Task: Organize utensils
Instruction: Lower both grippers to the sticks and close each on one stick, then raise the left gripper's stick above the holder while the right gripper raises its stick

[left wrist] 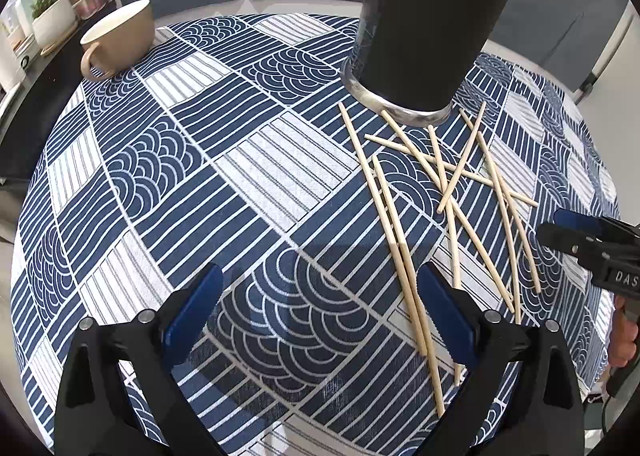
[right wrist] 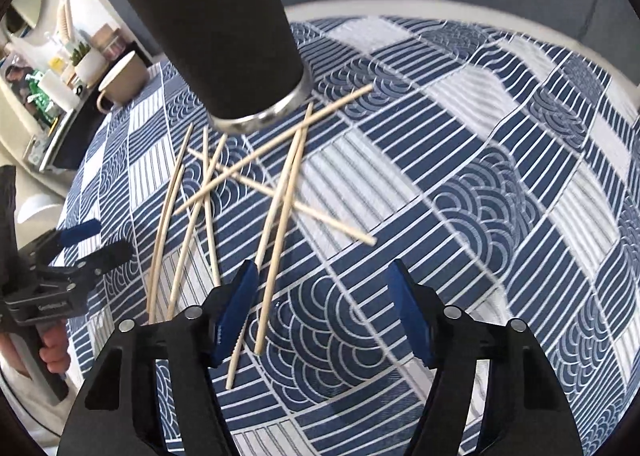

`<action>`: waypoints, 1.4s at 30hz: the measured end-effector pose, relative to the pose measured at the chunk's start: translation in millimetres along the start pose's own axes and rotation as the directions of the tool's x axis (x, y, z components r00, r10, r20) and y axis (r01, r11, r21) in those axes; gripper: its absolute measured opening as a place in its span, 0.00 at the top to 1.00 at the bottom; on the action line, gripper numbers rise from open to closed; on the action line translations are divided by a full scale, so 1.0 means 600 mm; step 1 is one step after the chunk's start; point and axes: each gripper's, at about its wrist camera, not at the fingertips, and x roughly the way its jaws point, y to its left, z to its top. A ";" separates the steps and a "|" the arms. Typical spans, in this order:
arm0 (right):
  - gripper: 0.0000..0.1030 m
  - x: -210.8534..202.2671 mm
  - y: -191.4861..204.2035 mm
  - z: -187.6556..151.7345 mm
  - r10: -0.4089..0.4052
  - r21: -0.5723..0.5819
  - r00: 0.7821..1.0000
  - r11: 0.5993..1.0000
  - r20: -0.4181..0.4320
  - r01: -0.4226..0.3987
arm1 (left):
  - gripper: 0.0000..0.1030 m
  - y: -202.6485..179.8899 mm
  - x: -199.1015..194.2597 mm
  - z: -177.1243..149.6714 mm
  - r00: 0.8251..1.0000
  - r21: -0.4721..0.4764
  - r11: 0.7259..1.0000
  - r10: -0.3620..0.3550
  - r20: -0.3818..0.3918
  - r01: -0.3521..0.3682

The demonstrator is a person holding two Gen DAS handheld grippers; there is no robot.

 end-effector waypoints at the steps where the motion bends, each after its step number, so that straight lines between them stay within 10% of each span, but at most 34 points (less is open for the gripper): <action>1: 0.42 0.004 0.002 0.000 0.001 0.000 1.000 1.000 -0.008 -0.001 | 0.08 -0.002 0.003 0.002 1.000 0.001 1.000 0.008 -0.007 -0.008; 13: 0.71 0.034 0.050 0.005 -0.134 -0.100 0.989 0.987 -0.070 0.126 | 0.10 -0.008 0.039 0.024 0.995 -0.008 0.998 0.060 -0.080 -0.061; 26: 0.78 0.048 0.061 0.029 -0.196 -0.107 0.974 0.977 -0.113 0.184 | 0.16 -0.017 0.061 0.043 0.986 0.003 0.993 0.115 -0.119 -0.115; 36: 0.96 0.037 0.045 0.006 -0.227 -0.135 0.966 0.968 -0.124 0.210 | 0.95 0.020 0.053 0.047 0.974 -0.008 0.995 0.099 -0.203 -0.103; 42: 0.96 0.003 -0.007 -0.011 -0.184 -0.042 0.975 0.983 -0.122 0.180 | 0.95 0.066 0.053 0.034 0.969 -0.046 0.994 0.091 -0.229 -0.104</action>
